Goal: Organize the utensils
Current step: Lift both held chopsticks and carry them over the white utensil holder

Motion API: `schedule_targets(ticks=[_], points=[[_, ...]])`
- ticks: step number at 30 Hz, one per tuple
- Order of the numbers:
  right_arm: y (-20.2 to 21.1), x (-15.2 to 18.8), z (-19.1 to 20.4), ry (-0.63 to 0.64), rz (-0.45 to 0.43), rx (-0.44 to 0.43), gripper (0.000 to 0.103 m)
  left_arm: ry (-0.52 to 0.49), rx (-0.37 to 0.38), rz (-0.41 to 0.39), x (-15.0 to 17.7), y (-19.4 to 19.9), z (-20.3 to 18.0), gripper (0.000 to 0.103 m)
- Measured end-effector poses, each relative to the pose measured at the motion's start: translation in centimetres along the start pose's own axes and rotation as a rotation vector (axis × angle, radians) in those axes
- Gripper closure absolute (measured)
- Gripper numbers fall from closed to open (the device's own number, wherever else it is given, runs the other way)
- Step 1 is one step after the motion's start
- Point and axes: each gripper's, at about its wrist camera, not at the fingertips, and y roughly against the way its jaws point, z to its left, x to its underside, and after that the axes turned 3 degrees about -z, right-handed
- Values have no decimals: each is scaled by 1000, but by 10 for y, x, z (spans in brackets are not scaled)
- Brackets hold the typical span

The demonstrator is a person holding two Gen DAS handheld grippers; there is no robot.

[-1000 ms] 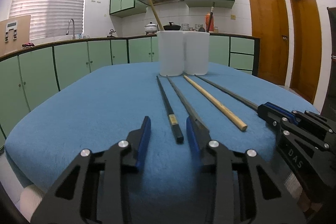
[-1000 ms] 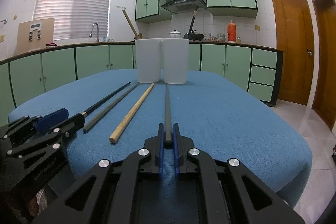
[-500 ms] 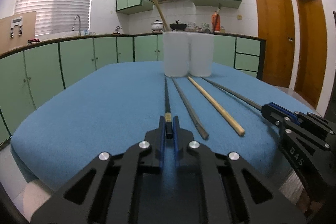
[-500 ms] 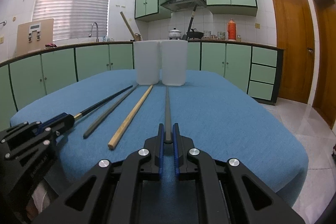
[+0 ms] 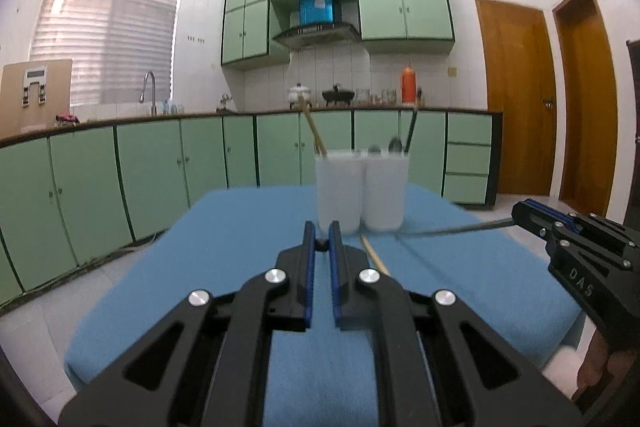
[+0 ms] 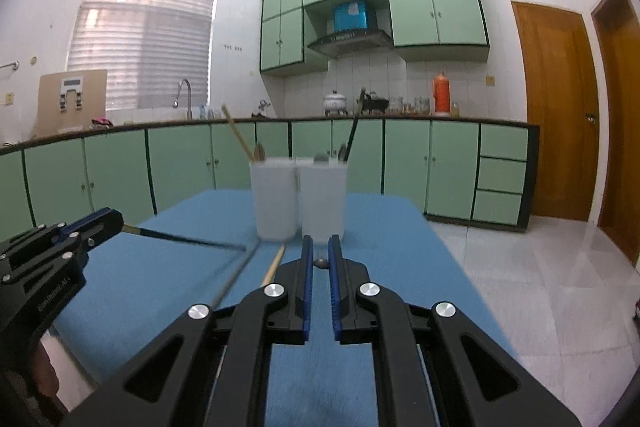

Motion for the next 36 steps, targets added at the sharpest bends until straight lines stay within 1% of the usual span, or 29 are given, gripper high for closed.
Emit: schedule_targets(ticks=[2,4,9,16,18,22,24,29,33,36], points=[[0,-14,-3,3,-15,-9,96,3,4,-20,-12,-1,3,97],[-3,-28,-6,-2,-8,-21,96,4,11,-29,-23,-4,6,97],[-14,-57,-16,-34,20,-64,96,6,51,-25,-46,-14,11,97],[-42,-103,-28,-55,85,-125,96,-34,109,34,-77,-48,11,97],[-54,-114,-29,-40,115,-136,96,-40,125,60,-85,-61,10,97],[-69,-133,-26,-8,144,-150,96,-42,147,92,-100,-81,14,97],[-73,-138,-24,15,158,-154,96,-40,157,103,-106,-89,16,97],[-84,-149,-26,31,185,-182,96,-37,176,125,-116,-99,22,97],[-92,-165,-29,35,201,-208,96,-40,184,125,-127,-99,28,97],[-99,-180,-29,40,210,-229,96,-37,202,144,-139,-104,31,97]])
